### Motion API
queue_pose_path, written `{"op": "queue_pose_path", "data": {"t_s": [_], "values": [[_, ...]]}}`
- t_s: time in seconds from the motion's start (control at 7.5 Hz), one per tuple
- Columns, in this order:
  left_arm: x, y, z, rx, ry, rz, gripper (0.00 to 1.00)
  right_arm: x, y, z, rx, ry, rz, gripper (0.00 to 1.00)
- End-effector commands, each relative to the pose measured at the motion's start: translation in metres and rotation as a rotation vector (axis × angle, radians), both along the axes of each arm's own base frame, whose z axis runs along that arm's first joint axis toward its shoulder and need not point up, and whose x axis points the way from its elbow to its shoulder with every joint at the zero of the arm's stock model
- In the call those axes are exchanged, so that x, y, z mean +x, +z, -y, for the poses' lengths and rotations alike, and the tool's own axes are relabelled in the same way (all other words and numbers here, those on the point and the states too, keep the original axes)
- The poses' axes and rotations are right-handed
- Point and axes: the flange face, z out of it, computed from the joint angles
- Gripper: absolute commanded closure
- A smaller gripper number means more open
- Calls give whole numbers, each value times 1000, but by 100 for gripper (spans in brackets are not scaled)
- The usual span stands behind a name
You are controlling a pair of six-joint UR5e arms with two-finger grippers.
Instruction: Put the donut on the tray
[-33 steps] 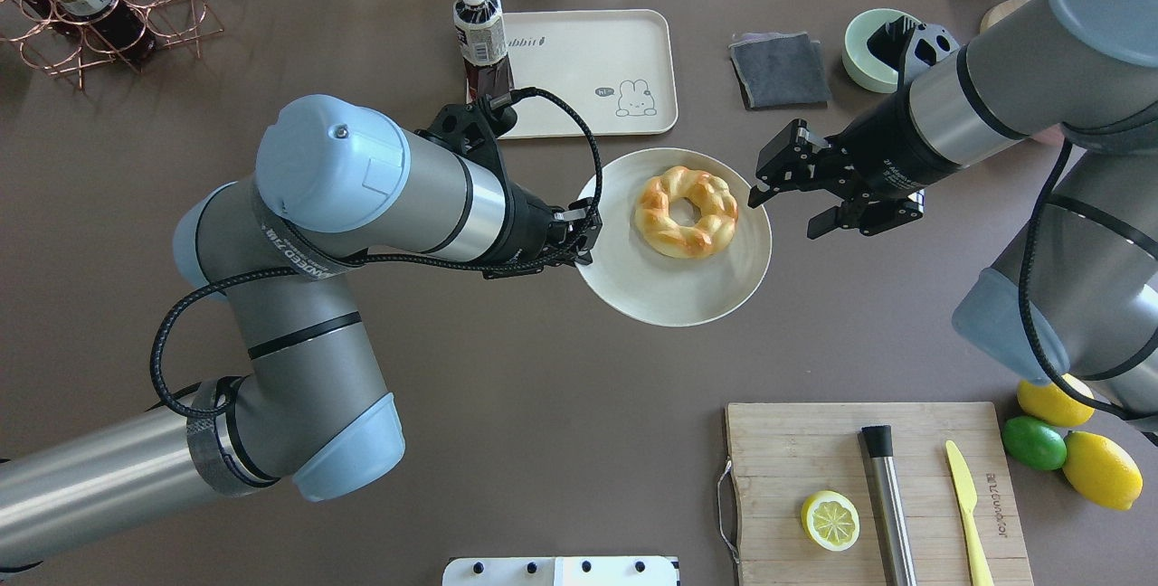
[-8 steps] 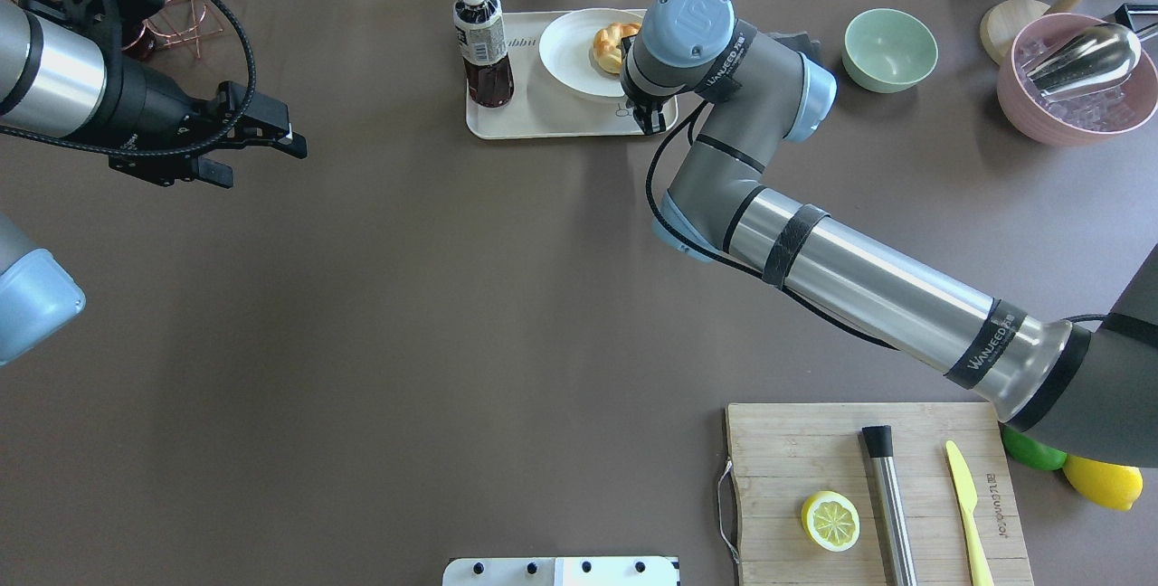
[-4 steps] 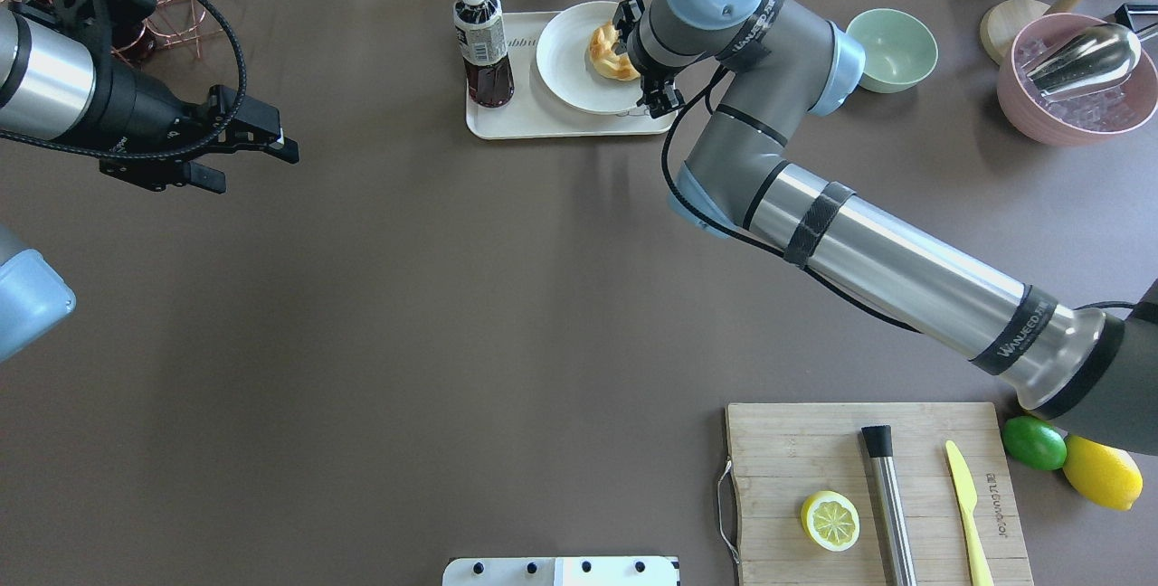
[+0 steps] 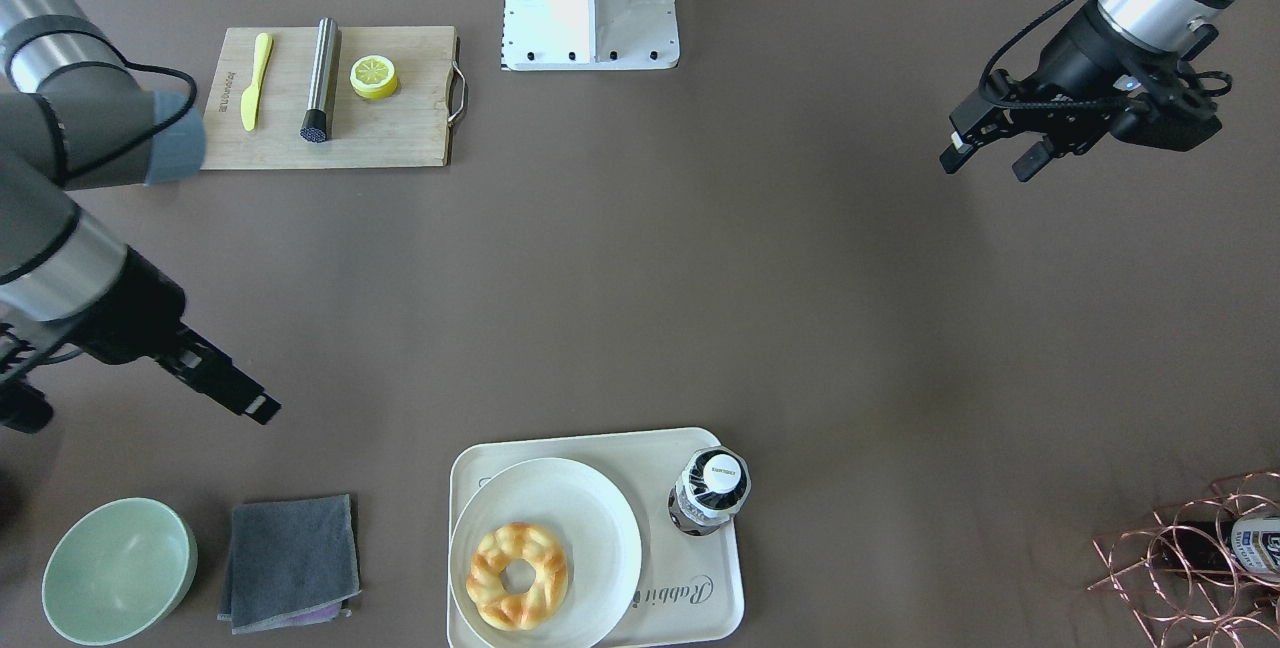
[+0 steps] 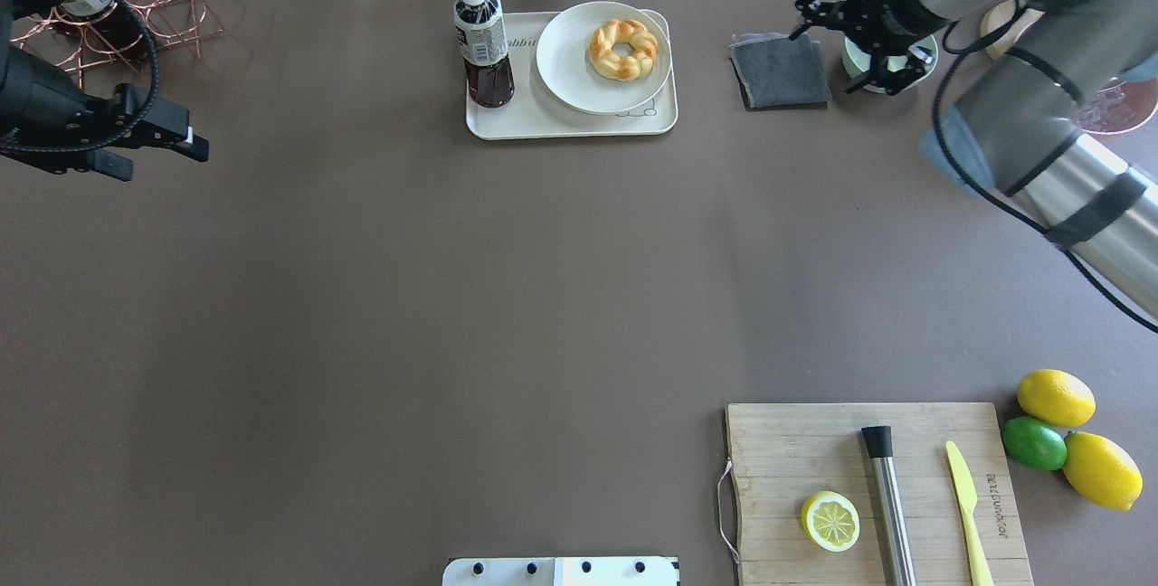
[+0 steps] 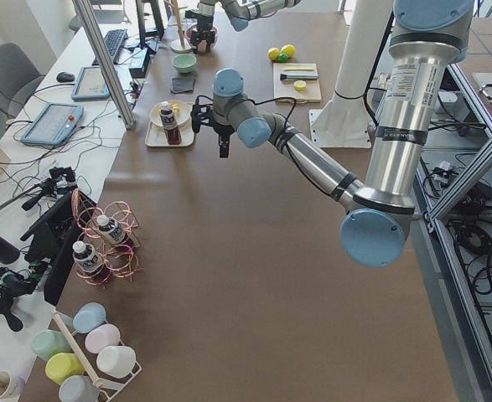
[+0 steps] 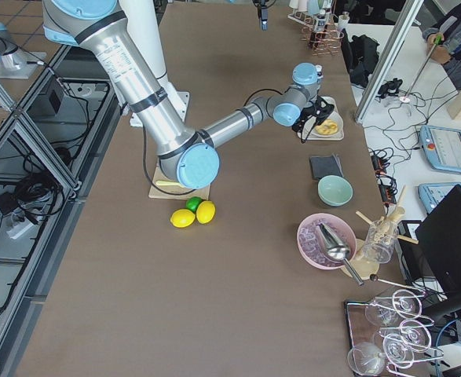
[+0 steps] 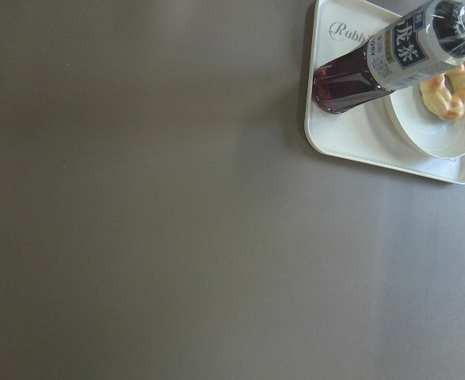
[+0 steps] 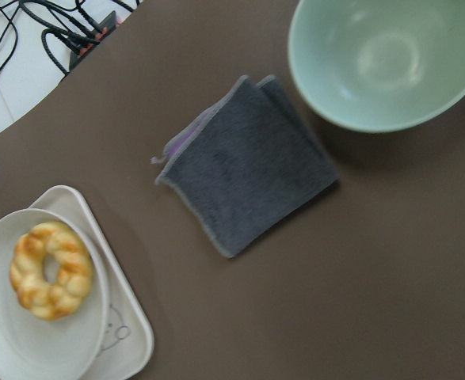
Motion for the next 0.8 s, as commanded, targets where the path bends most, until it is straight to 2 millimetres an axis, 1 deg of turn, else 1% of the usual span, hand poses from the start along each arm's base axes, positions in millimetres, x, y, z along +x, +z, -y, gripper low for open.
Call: {"op": "queue_pose_path", "data": {"t_s": [0.0,0.13,0.27,0.4,0.53,0.67], "values": [[-81,59,4,137,116,185,2,165,125,-61,251,-190,-68,0],[-112,84,7,170,168,242,2,207,176,-97,268,-227,-74,0],[-138,99,5,155,191,276,2,239,224,-143,304,-264,-119,0],[-155,109,4,151,224,296,2,267,253,-168,364,-295,-161,0],[-170,115,2,130,228,306,2,288,268,-179,376,-309,-191,0],[-175,116,2,125,219,307,2,309,278,-183,406,-347,-227,0]]}}
